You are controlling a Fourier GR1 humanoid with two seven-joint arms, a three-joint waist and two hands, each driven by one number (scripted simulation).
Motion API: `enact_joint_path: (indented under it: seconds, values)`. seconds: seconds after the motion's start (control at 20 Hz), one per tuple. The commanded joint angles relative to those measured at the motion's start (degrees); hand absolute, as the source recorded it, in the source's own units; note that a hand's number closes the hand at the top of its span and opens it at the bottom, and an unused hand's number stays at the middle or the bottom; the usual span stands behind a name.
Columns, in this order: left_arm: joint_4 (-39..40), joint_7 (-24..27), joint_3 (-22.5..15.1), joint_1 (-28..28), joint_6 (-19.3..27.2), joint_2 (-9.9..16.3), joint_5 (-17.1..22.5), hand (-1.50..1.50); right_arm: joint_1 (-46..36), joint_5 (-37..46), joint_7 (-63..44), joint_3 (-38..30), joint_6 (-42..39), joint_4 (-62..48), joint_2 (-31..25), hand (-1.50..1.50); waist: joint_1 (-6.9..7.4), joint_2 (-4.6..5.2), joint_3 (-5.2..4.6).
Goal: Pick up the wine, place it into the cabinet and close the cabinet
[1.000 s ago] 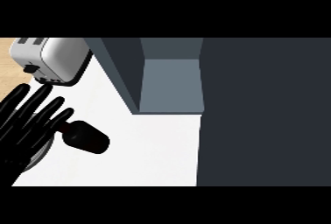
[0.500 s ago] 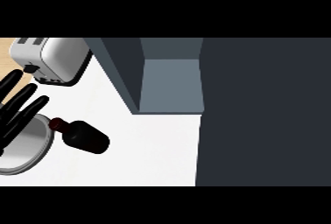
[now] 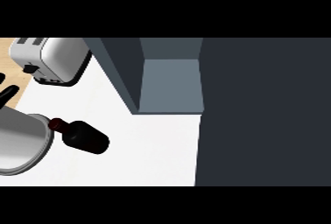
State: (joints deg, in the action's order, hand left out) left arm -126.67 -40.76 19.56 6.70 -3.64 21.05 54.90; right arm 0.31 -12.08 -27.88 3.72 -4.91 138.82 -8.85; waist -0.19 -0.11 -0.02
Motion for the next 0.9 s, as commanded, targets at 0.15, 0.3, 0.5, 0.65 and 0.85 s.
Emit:
enact_joint_path:
  seconds: [0.15,0.3,0.5,0.65,0.85]
  values:
    - [10.27,4.07,2.05,1.58,-6.23,0.36,-3.22,-1.50,1.20,-2.23,-5.20,-1.23,1.18,9.26,-0.46,-1.50,-0.37,0.07,-0.01]
    - [10.40,2.14,0.78,2.49,-4.68,1.06,-3.70,-1.50,-0.51,-4.84,-8.90,-2.44,1.52,10.94,-1.82,-1.50,-0.42,0.04,0.00]
    - [17.19,0.16,2.26,4.43,-6.45,3.35,-0.99,-1.50,-1.73,-4.24,-3.77,-3.67,-0.20,4.97,-0.83,-1.50,-0.22,0.09,0.03]
    - [20.49,5.86,-0.82,1.19,-11.12,-1.81,-6.29,-1.50,2.03,-2.18,-7.40,-0.60,1.30,12.17,-0.14,-1.50,-0.91,0.03,-0.02]
    - [20.87,2.08,1.41,0.03,-13.47,1.66,-2.12,-1.50,3.15,-1.10,-6.70,0.31,0.90,13.17,0.30,-1.50,-0.42,-0.06,-0.01]
